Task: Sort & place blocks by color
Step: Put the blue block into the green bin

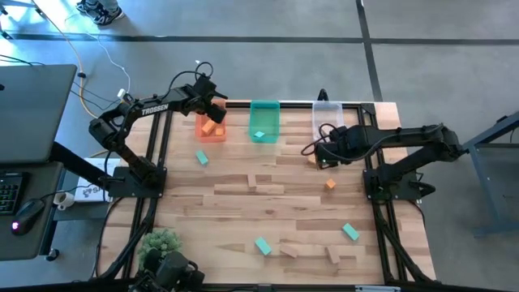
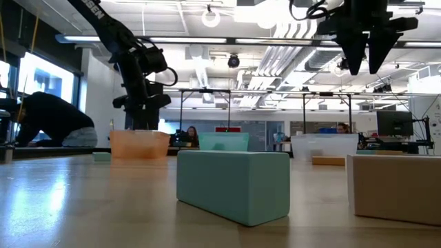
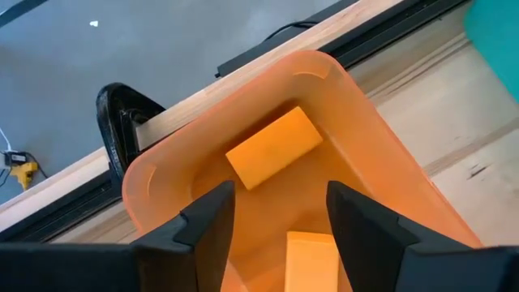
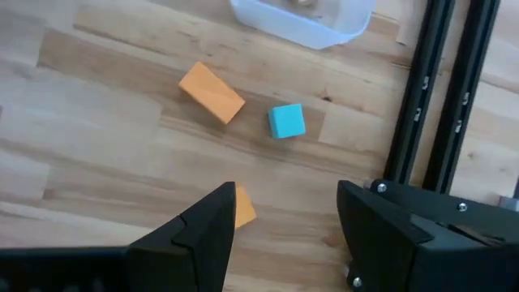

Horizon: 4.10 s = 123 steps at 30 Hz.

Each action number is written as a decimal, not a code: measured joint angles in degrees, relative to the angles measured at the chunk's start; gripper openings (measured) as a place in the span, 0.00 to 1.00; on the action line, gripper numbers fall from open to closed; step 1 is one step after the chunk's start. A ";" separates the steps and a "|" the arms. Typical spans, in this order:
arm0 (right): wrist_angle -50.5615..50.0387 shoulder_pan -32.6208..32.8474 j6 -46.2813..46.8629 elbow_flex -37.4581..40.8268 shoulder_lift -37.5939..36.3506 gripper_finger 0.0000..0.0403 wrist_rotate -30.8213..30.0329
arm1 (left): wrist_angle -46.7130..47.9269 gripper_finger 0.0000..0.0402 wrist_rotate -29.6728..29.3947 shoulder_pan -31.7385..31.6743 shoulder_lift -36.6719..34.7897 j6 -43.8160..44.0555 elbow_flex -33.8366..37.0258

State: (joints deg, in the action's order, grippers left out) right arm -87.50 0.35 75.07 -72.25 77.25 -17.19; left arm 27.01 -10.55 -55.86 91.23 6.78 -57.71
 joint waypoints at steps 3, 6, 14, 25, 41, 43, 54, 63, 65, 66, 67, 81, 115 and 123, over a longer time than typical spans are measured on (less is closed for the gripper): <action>0.02 -3.63 -3.97 0.00 0.00 0.50 0.71 | 0.05 0.45 2.01 0.00 -0.70 -1.62 0.00; 0.02 -7.45 -8.75 0.00 0.00 0.50 1.18 | 0.40 0.45 4.67 0.00 -2.04 -2.51 0.00; 3.95 -15.94 -20.31 4.59 -1.00 0.50 6.48 | -0.04 0.45 12.73 0.09 -6.49 -2.51 0.00; 24.66 -17.73 -24.12 22.49 -3.53 0.50 13.29 | 0.02 0.45 12.86 0.09 -8.23 -2.51 0.00; 37.57 -21.89 -27.87 33.81 -3.52 0.50 10.14 | -0.20 0.45 12.41 7.07 -8.75 -4.48 0.00; 38.87 -22.75 -29.10 34.45 -3.52 0.50 9.86 | -0.52 0.45 11.72 8.06 -8.75 -4.48 0.00; 46.07 -26.17 -31.63 40.65 -3.39 0.48 13.06 | -2.99 0.45 11.17 9.51 -8.75 -3.56 0.00; 46.54 -26.34 -31.62 40.36 -3.39 0.25 15.34 | -3.72 0.45 11.19 9.51 -8.75 -2.43 0.00; 46.44 -26.34 -31.64 39.65 -3.39 0.25 16.43 | -4.20 0.45 11.19 9.51 -8.75 -2.42 0.00; 46.34 -26.34 -31.64 39.16 -3.39 0.25 17.16 | -4.43 0.45 11.19 9.51 -8.75 -2.45 0.00; 46.00 -26.34 -31.63 38.51 -3.39 0.25 17.91 | -4.53 0.45 11.19 9.51 -8.75 -2.44 0.00; 50.71 -26.78 -35.96 23.96 -3.39 0.25 17.03 | -4.50 0.45 11.30 9.51 -8.75 -0.32 0.00; 84.92 -26.25 -47.92 1.63 26.66 0.25 20.19 | 9.68 0.45 5.16 9.51 -19.33 -10.03 0.00; 77.99 -25.28 -51.17 -2.75 31.36 0.25 18.87 | 9.68 0.45 5.23 9.51 -19.33 -10.03 0.00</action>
State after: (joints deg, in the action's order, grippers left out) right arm -9.51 -24.93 23.90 -75.00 108.62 1.68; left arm 36.69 -5.32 -46.35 71.90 -3.25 -57.71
